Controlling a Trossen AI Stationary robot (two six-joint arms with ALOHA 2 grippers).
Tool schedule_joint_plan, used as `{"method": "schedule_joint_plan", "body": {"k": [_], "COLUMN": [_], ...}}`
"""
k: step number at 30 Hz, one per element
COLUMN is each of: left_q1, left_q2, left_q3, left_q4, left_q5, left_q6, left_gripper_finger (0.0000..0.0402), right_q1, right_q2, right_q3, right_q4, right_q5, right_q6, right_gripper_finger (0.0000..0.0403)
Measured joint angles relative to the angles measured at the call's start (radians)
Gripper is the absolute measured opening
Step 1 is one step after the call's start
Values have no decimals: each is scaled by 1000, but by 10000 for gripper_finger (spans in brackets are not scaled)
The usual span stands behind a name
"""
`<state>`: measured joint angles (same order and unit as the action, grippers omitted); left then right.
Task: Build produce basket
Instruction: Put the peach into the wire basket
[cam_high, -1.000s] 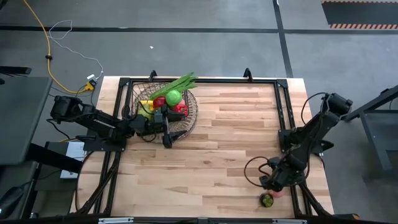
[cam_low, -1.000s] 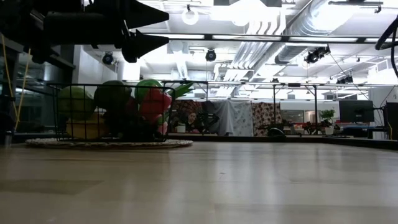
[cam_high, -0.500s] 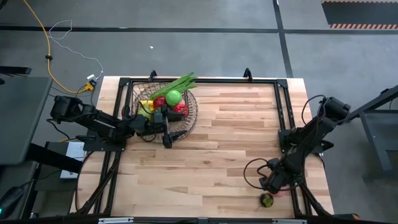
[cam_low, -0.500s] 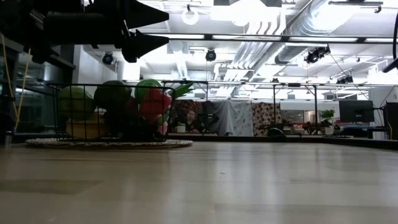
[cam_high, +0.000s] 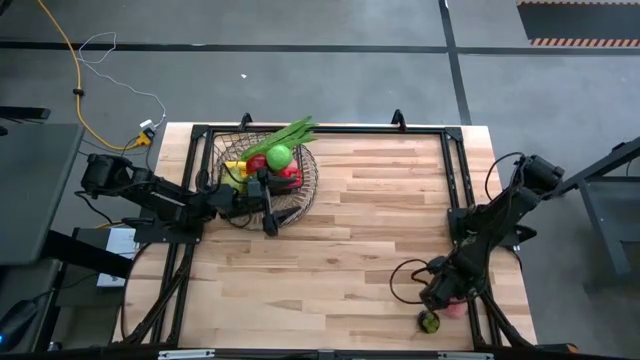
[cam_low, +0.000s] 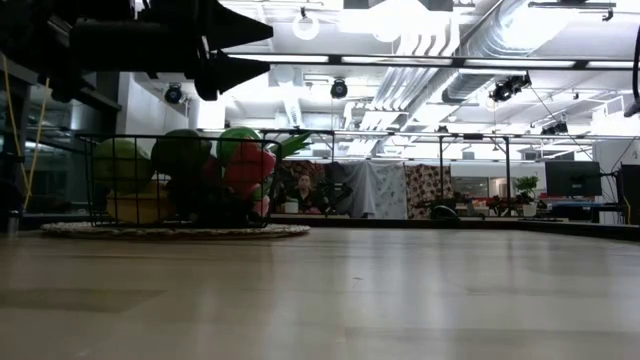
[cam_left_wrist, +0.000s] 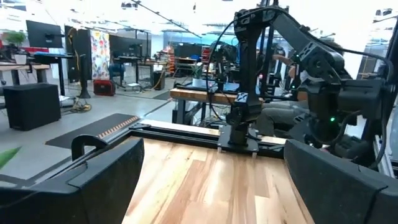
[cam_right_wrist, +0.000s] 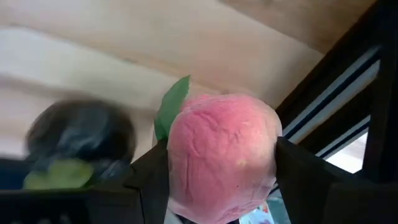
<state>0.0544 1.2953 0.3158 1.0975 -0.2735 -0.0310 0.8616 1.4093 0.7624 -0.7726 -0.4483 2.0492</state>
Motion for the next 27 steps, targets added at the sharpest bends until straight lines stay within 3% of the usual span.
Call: {"method": "schedule_joint_plan", "body": {"k": [4,10,16,27], "left_q1": [-1,-22,-51,-99], "left_q2": [-31,-115,-192,-218], "left_q3": [0,1,1,1], "left_q4": [3,-20,-92,-130], "left_q5": [1,69,83,81], "left_q6": [0,-16,-19,-67], "left_gripper_finger": [376,376,376,376], "right_q1": [-52,-181,-375,-725], "right_q2": [-60,-174,-205,-77], "right_q3": [0,0,1,1], "right_q4": [-1,6,200,609], "right_q5": [-13,119,287,406], "right_q6": [-93,-314,-802,-1621], "right_gripper_finger": [219,221,219,219]}}
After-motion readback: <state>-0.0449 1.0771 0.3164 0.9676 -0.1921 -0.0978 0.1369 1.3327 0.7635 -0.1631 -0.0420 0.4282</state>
